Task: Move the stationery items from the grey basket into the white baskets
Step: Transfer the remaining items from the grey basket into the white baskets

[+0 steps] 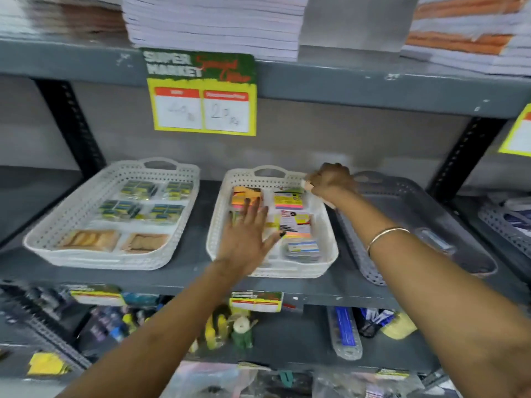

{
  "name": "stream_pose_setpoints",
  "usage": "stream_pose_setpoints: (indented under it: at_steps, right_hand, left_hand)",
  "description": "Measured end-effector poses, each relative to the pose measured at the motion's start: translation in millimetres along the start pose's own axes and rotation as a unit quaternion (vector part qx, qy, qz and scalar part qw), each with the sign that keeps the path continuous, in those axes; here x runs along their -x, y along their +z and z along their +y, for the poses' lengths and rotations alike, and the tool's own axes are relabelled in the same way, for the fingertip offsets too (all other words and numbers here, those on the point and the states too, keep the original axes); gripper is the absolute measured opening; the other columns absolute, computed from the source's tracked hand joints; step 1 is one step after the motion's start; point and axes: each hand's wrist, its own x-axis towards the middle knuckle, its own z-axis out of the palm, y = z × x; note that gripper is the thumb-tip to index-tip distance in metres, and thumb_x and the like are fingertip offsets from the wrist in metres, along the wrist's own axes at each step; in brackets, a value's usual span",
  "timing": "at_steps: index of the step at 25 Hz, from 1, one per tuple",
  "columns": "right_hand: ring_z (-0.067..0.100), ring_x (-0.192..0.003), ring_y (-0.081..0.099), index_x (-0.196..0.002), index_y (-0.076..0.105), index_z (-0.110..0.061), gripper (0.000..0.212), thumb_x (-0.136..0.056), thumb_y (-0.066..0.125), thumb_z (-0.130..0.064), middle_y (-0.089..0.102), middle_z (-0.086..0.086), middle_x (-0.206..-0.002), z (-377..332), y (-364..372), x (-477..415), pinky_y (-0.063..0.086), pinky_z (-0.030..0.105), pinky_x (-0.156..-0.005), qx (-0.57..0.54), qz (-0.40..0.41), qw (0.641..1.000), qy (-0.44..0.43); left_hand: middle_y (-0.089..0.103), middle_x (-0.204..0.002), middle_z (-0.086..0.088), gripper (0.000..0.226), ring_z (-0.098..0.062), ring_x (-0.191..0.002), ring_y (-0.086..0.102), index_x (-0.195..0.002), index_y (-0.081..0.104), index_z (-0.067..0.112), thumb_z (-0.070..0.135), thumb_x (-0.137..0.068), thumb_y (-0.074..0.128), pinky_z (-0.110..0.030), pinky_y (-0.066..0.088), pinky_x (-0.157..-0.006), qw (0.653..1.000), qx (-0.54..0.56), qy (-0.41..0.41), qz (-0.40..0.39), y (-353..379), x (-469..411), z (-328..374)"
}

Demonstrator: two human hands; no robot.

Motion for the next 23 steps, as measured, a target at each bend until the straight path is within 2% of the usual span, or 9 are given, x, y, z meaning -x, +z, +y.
stream_pose_setpoints:
  at_steps: [3, 7, 10, 13, 16, 17, 20, 22, 23]
  right_hand:
    - [0.032, -0.115, 0.056, -0.107, 0.062, -0.014, 0.042, -0.08, 0.049, -0.042, 0.063, 0.011, -0.117, -82, 11, 16, 0.052, 0.036, -0.095, -0.042, 0.009, 0.997, -0.063]
    - [0.028, -0.111, 0.062, -0.096, 0.066, -0.024, 0.031, -0.074, 0.062, -0.046, 0.067, 0.009, -0.114, -192, 42, 50, 0.055, 0.035, -0.091, -0.081, -0.052, 0.98, -0.175]
    - [0.026, -0.112, 0.062, -0.104, 0.067, -0.02, 0.046, -0.07, 0.064, -0.051, 0.068, 0.006, -0.116, -262, 67, 74, 0.055, 0.036, -0.092, -0.076, -0.092, 0.966, -0.231]
    - [0.028, -0.115, 0.058, -0.109, 0.066, -0.015, 0.043, -0.076, 0.069, -0.042, 0.065, 0.009, -0.12, -318, 87, 94, 0.053, 0.037, -0.094, -0.087, -0.123, 0.953, -0.264]
    - [0.031, -0.112, 0.058, -0.107, 0.066, -0.011, 0.036, -0.079, 0.069, -0.033, 0.066, 0.013, -0.116, -355, 108, 106, 0.053, 0.037, -0.091, -0.094, -0.148, 0.947, -0.27]
    - [0.031, -0.11, 0.06, -0.103, 0.068, -0.012, 0.032, -0.078, 0.07, -0.032, 0.067, 0.013, -0.112, -365, 115, 110, 0.053, 0.037, -0.09, -0.093, -0.159, 0.943, -0.277]
    - [0.027, -0.103, 0.06, -0.089, 0.068, -0.016, 0.025, -0.075, 0.073, -0.036, 0.069, 0.008, -0.102, -386, 138, 115, 0.053, 0.037, -0.088, -0.085, -0.189, 0.932, -0.297]
    - [0.022, -0.094, 0.056, -0.078, 0.062, -0.022, 0.017, -0.074, 0.076, -0.031, 0.063, 0.005, -0.094, -394, 151, 117, 0.05, 0.033, -0.082, -0.095, -0.2, 0.927, -0.304]
    - [0.02, -0.09, 0.052, -0.079, 0.062, -0.022, 0.013, -0.075, 0.075, -0.024, 0.058, 0.004, -0.09, -396, 155, 118, 0.047, 0.031, -0.078, -0.102, -0.203, 0.925, -0.303]
  left_hand:
    - [0.005, -0.16, -0.004, 0.082, -0.023, -0.147, 0.001, -0.148, 0.014, 0.016, 0.068, -0.084, 0.012, -0.05, 0.009, -0.117, 0.994, -0.003, -0.098, 0.042, -18, 29, -88]
    - [0.008, -0.159, -0.007, 0.096, -0.026, -0.147, 0.003, -0.146, 0.019, 0.013, 0.075, -0.074, 0.008, -0.054, 0.003, -0.116, 0.971, -0.012, -0.227, 0.074, -32, 77, -192]
    - [0.004, -0.16, -0.006, 0.085, -0.026, -0.147, -0.002, -0.147, 0.017, 0.013, 0.07, -0.084, 0.028, -0.054, 0.001, -0.116, 0.957, 0.007, -0.283, 0.066, -32, 106, -253]
    - [0.007, -0.159, -0.008, 0.084, -0.027, -0.147, 0.0, -0.147, 0.015, 0.012, 0.067, -0.086, 0.03, -0.054, 0.006, -0.117, 0.955, 0.011, -0.289, 0.06, -33, 123, -296]
    - [0.004, -0.159, -0.009, 0.096, -0.024, -0.147, 0.0, -0.148, 0.009, 0.011, 0.075, -0.076, 0.012, -0.048, 0.003, -0.118, 0.967, -0.006, -0.251, 0.033, -33, 124, -317]
    - [0.003, -0.159, -0.009, 0.098, -0.024, -0.147, 0.0, -0.148, 0.008, 0.011, 0.075, -0.074, 0.008, -0.047, 0.003, -0.118, 0.97, -0.012, -0.24, 0.021, -33, 124, -322]
    - [0.006, -0.159, -0.01, 0.085, -0.023, -0.147, 0.004, -0.148, 0.009, 0.011, 0.068, -0.085, 0.015, -0.047, 0.004, -0.12, 0.975, -0.019, -0.22, 0.007, -32, 123, -329]
    - [0.007, -0.159, -0.009, 0.09, -0.023, -0.147, 0.005, -0.147, 0.011, 0.01, 0.07, -0.081, 0.005, -0.047, 0.004, -0.119, 0.977, -0.017, -0.215, 0.008, -31, 123, -330]
    - [0.007, -0.159, -0.009, 0.098, -0.022, -0.147, 0.005, -0.147, 0.01, 0.01, 0.074, -0.074, -0.004, -0.047, 0.004, -0.118, 0.977, -0.02, -0.213, 0.008, -31, 124, -330]
